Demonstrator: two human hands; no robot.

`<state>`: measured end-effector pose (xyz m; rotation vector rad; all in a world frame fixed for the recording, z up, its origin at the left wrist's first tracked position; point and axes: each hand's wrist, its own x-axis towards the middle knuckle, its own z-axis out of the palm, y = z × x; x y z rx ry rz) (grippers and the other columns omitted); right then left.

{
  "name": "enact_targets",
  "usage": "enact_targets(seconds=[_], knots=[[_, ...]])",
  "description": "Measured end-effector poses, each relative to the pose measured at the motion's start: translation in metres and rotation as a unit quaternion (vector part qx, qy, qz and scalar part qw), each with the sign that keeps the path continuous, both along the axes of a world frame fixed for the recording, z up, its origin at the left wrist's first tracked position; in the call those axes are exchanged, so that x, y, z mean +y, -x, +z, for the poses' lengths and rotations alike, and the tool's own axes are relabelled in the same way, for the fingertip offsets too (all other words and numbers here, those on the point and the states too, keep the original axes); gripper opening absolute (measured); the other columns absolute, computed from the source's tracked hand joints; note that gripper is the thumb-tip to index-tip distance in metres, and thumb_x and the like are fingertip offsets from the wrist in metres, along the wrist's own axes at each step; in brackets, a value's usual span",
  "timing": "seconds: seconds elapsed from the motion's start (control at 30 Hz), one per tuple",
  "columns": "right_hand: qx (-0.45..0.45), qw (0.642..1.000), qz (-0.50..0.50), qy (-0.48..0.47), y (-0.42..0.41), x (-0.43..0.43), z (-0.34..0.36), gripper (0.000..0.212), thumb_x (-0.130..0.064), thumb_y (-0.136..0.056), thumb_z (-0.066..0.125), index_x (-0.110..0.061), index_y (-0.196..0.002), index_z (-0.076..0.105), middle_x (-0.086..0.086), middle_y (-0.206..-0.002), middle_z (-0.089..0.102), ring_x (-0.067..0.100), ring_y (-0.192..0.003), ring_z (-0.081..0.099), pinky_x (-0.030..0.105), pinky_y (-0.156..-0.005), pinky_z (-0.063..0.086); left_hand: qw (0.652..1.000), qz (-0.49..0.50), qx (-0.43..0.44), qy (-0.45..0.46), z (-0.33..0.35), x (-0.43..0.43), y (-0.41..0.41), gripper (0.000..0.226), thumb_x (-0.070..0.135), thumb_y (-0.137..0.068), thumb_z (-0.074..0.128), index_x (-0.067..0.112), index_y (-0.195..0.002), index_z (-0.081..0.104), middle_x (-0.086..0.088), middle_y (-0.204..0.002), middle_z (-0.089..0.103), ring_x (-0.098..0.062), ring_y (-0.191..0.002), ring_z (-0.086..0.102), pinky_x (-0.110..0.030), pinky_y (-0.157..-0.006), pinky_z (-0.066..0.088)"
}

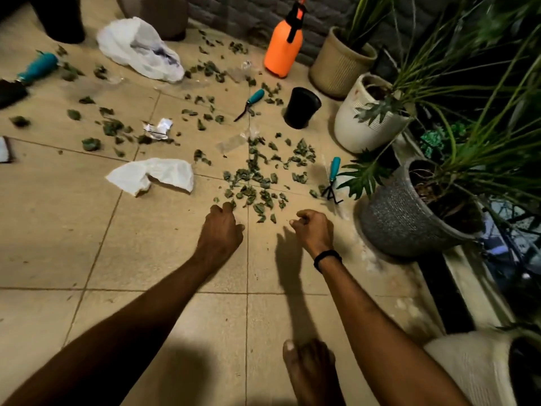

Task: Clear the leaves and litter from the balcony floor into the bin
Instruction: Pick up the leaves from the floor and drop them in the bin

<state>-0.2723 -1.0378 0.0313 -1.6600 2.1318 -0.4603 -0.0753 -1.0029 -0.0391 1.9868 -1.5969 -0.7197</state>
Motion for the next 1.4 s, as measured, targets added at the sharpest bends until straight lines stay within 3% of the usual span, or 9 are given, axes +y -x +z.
enact_targets(seconds=[0.17,0.33,0.5,0.73,0.9,1.03,1.17,1.3,1.4], knots=[[-0.016,0.999,0.015,-0.036,-0.012,-0.031,-0.023,0.045,-0.025,-0.086,0.076,-0.012,-0.127,0.064,0.01,-0.123,0.068,0.026,-0.115,0.061,0.034,-0.101,0.048,1.0,-0.003,0.003,-0.02,0.004,-0.014,0.002,0.071,0.034,-0.087,0.076,0.005,-0.142,0.04,-0.025,-0.129,0.049,-0.041,-0.111,0.056,-0.044,-0.09,0.048],[0.012,0.995,0.102,-0.007,-0.028,-0.03,-0.072,0.018,-0.027,-0.091,0.068,-0.013,-0.102,0.069,0.01,-0.101,0.068,0.02,-0.093,0.058,0.024,-0.071,0.038,1.0,-0.008,-0.011,-0.012,0.008,-0.018,-0.006,0.072,0.03,-0.088,0.076,0.008,-0.145,0.038,-0.022,-0.132,0.049,-0.038,-0.115,0.055,-0.041,-0.093,0.046],[0.01,0.995,0.088,0.034,-0.034,-0.049,-0.089,0.013,-0.014,-0.095,0.055,-0.017,-0.095,0.068,0.008,-0.1,0.064,0.015,-0.088,0.049,0.021,-0.073,0.032,1.0,0.019,-0.015,-0.013,0.006,-0.032,-0.002,0.066,0.028,-0.089,0.074,0.012,-0.144,0.041,-0.019,-0.133,0.049,-0.035,-0.116,0.055,-0.041,-0.093,0.047],[-0.11,0.992,0.031,0.047,-0.036,-0.068,-0.074,0.013,-0.011,-0.093,0.057,-0.02,-0.095,0.066,-0.002,-0.096,0.069,0.015,-0.092,0.061,0.024,-0.081,0.047,0.999,0.0,-0.038,-0.028,-0.001,-0.054,0.034,0.067,0.037,-0.088,0.075,0.02,-0.143,0.041,-0.018,-0.136,0.048,-0.035,-0.113,0.057,-0.042,-0.089,0.05],[-0.23,0.97,-0.068,-0.032,-0.016,-0.083,-0.065,0.018,-0.01,-0.093,0.059,-0.019,-0.101,0.073,-0.003,-0.107,0.072,0.008,-0.09,0.058,0.015,-0.078,0.04,0.995,-0.021,-0.087,-0.042,-0.007,-0.071,0.062,0.079,0.056,-0.083,0.072,0.021,-0.146,0.038,-0.019,-0.127,0.052,-0.037,-0.106,0.057,-0.042,-0.084,0.052],[-0.283,0.947,-0.142,-0.046,0.009,-0.096,-0.066,0.012,-0.02,-0.091,0.06,-0.025,-0.086,0.069,-0.003,-0.099,0.074,0.018,-0.095,0.067,0.026,-0.085,0.052,0.989,-0.046,-0.141,-0.02,-0.011,-0.08,0.079,0.04,0.04,-0.09,0.071,0.019,-0.118,0.055,-0.013,-0.105,0.057,-0.03,-0.089,0.057,-0.035,-0.069,0.048],[-0.274,0.945,-0.179,0.016,0.045,-0.117,-0.06,0.019,-0.012,-0.092,0.054,-0.013,-0.1,0.071,0.007,-0.103,0.072,0.025,-0.096,0.066,0.029,-0.086,0.053,0.989,-0.033,-0.144,0.006,-0.016,-0.086,0.084,0.011,0.023,-0.098,0.061,0.013,-0.096,0.058,-0.007,-0.092,0.047,-0.026,-0.076,0.048,-0.032,-0.065,0.037],[-0.204,0.966,-0.154,0.032,0.059,-0.146,-0.049,0.034,-0.011,-0.095,0.054,-0.01,-0.128,0.061,0.021,-0.124,0.061,0.035,-0.114,0.058,0.038,-0.093,0.049,0.996,0.057,-0.069,0.018,-0.01,-0.107,0.091,0.023,0.016,-0.097,0.058,0.01,-0.076,0.055,-0.008,-0.067,0.053,-0.021,-0.059,0.047,-0.032,-0.055,0.034],[-0.188,0.973,-0.131,-0.022,0.066,-0.162,-0.053,0.04,-0.015,-0.099,0.05,-0.009,-0.138,0.05,0.022,-0.133,0.053,0.035,-0.121,0.052,0.034,-0.089,0.045,0.974,0.169,0.147,-0.016,0.011,-0.126,0.11,0.03,0.021,-0.095,0.059,0.004,-0.071,0.065,-0.012,-0.063,0.063,-0.017,-0.055,0.052,-0.026,-0.051,0.036]])
